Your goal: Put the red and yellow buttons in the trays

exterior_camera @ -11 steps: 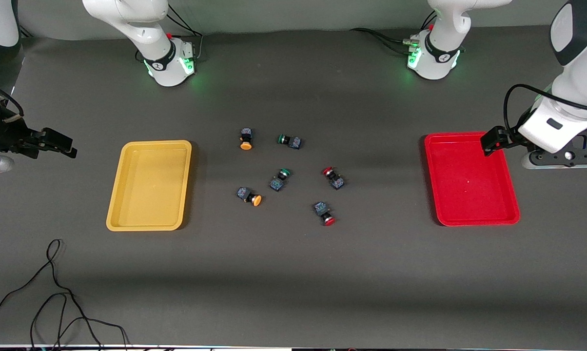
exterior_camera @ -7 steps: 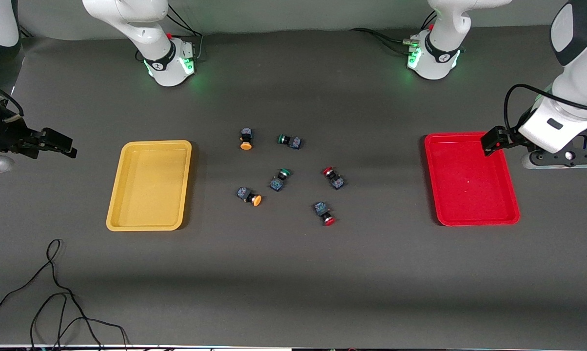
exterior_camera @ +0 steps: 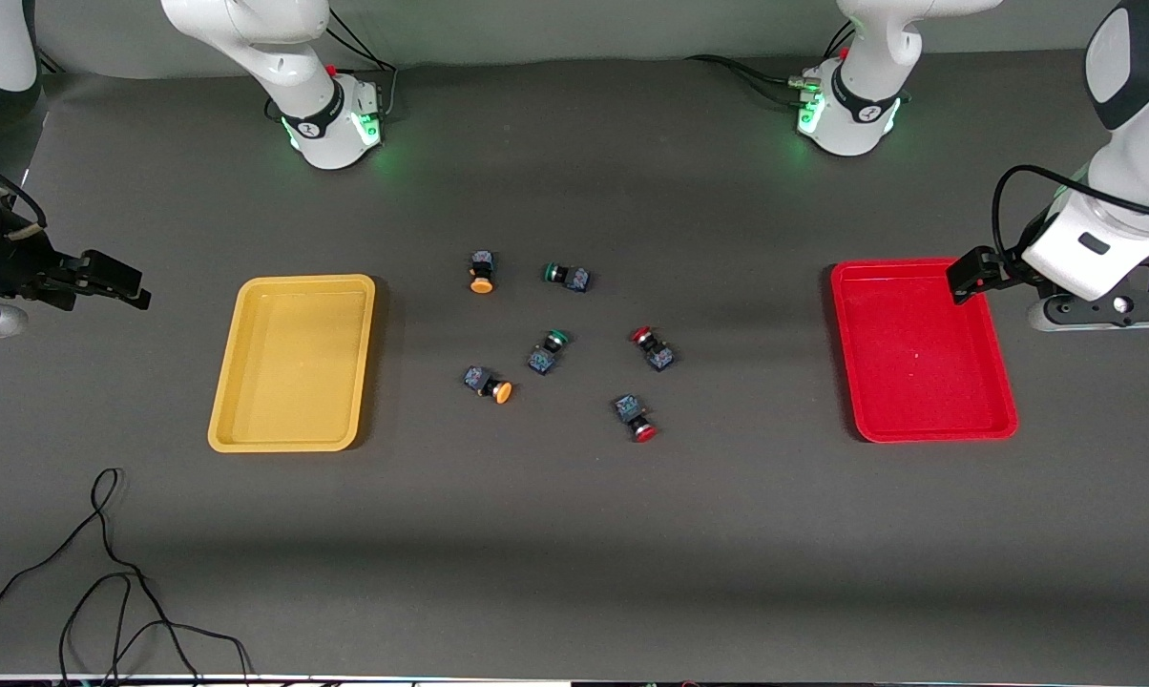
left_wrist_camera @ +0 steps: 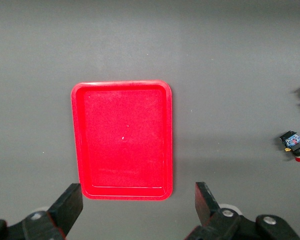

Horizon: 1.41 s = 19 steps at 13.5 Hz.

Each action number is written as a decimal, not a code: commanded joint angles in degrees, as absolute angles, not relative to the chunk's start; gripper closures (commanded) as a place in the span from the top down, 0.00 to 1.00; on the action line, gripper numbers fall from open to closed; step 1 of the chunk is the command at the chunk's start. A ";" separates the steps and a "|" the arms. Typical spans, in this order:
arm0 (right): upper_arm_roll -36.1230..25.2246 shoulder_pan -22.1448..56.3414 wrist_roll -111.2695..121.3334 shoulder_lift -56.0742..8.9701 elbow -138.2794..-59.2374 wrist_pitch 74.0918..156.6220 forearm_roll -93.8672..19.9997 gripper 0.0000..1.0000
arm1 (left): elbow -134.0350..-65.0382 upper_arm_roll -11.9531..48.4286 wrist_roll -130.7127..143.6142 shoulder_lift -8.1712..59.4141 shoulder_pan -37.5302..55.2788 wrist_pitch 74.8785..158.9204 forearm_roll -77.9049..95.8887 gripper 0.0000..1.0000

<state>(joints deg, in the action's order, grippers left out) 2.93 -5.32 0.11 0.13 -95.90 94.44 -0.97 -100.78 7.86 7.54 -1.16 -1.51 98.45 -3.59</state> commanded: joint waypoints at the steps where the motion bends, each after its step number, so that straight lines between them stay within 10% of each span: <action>1: 3.25 -5.45 -0.97 0.18 -95.10 94.04 0.09 1.00 | -101.34 7.73 6.50 -1.85 -1.58 97.74 -3.08 1.00; 11: 3.87 -1.06 -5.17 1.93 -100.45 93.95 -4.01 1.00 | -103.27 8.09 7.29 -1.93 -0.88 94.14 -2.02 1.00; 19: 3.87 24.14 -32.84 12.56 -122.14 110.19 -6.42 1.00 | -105.12 8.17 7.91 -2.55 -0.09 93.60 2.99 1.00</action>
